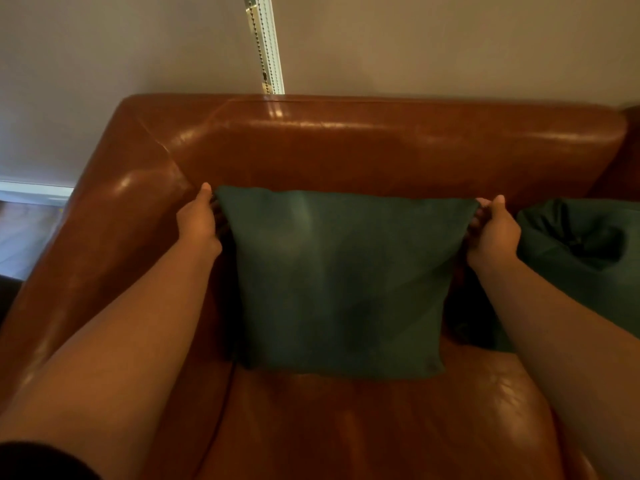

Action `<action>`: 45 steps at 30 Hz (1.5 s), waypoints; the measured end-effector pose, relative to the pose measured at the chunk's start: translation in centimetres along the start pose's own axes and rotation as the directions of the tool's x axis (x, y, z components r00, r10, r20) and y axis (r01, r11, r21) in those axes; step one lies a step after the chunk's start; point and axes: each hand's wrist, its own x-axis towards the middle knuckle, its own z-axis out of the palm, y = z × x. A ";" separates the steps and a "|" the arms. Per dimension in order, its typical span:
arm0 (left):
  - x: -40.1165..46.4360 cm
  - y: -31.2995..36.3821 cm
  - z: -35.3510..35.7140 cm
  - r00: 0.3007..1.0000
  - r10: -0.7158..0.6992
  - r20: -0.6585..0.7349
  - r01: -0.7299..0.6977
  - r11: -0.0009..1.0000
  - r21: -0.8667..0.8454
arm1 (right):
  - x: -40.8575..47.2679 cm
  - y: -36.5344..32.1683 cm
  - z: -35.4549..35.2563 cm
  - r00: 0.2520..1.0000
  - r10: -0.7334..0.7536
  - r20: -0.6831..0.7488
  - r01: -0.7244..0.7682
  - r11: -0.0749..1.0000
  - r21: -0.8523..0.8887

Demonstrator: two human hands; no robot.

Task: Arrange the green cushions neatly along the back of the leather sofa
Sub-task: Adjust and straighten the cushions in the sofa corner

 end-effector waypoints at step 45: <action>-2.8 -2.5 -5.9 0.928 0.291 0.233 -0.358 0.871 0.337 | -3.4 0.6 -1.2 0.894 0.043 0.447 0.207 0.844 -0.495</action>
